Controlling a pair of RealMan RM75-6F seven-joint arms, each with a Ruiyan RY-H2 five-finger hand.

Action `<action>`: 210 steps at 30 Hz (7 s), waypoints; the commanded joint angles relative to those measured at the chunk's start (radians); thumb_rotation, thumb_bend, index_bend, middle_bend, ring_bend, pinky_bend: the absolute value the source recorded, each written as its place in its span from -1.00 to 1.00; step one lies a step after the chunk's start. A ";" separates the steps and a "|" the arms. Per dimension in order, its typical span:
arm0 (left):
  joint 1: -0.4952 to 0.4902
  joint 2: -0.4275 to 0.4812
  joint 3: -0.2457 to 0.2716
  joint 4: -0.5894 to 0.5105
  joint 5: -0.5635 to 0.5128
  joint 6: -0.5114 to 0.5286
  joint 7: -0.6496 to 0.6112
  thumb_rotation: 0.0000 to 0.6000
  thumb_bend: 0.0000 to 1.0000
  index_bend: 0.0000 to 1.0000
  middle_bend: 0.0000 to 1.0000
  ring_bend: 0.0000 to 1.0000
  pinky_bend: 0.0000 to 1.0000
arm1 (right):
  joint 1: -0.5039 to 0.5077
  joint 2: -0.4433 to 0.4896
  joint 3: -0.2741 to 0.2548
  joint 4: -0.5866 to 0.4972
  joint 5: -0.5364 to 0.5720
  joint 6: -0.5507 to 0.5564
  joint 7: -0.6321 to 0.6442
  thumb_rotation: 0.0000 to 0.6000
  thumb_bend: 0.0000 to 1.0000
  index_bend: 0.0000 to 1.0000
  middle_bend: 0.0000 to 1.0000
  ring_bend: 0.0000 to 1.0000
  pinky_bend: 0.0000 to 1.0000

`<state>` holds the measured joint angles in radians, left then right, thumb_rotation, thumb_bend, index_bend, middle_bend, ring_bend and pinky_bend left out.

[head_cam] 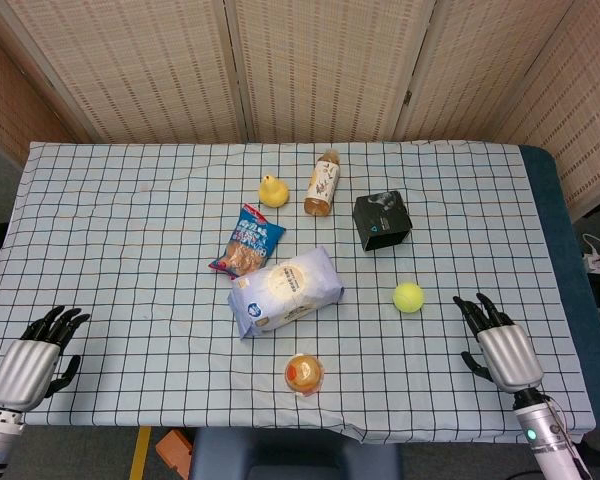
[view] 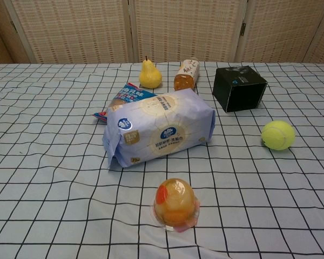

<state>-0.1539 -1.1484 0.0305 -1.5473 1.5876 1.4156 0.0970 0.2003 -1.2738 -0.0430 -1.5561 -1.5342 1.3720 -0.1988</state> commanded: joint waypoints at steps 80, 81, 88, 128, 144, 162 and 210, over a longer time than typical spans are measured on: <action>0.001 0.005 0.000 -0.005 0.001 -0.003 -0.003 1.00 -0.05 -0.65 -0.74 -0.86 -0.56 | 0.206 -0.405 0.108 0.505 0.065 -0.287 0.185 1.00 0.62 0.95 0.76 0.68 1.00; 0.001 0.004 0.000 -0.005 0.000 -0.003 -0.003 1.00 -0.05 -0.65 -0.74 -0.86 -0.56 | 0.211 -0.409 0.109 0.514 0.066 -0.291 0.189 1.00 0.62 0.95 0.76 0.68 1.00; 0.001 0.005 0.000 -0.006 0.000 -0.004 -0.001 1.00 -0.05 -0.65 -0.74 -0.86 -0.56 | 0.236 -0.440 0.111 0.584 0.069 -0.315 0.222 1.00 0.62 0.95 0.76 0.68 1.00; 0.001 0.004 -0.002 -0.007 -0.012 -0.012 0.004 1.00 -0.05 -0.65 -0.74 -0.86 -0.56 | 0.387 -0.601 0.144 0.901 0.054 -0.349 0.405 1.00 0.62 0.95 0.76 0.68 1.00; -0.001 0.003 0.001 -0.008 -0.009 -0.015 0.008 1.00 -0.05 -0.65 -0.74 -0.86 -0.56 | 0.422 -0.636 0.142 1.009 0.050 -0.356 0.478 1.00 0.57 0.71 0.75 0.52 1.00; -0.004 0.001 0.001 -0.007 -0.013 -0.023 0.012 1.00 -0.05 -0.65 -0.74 -0.86 -0.56 | 0.428 -0.634 0.105 1.032 0.009 -0.318 0.623 1.00 -0.43 -0.21 -0.13 -0.27 0.44; -0.005 0.004 0.001 -0.007 -0.016 -0.026 0.004 1.00 -0.05 -0.65 -0.74 -0.86 -0.56 | 0.404 -0.514 0.141 0.805 0.063 -0.274 0.537 1.00 -0.73 -0.83 -0.88 -1.00 -0.50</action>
<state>-0.1589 -1.1445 0.0319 -1.5547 1.5716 1.3896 0.1007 0.6360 -1.8303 0.0922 -0.6773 -1.4834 1.0604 0.3893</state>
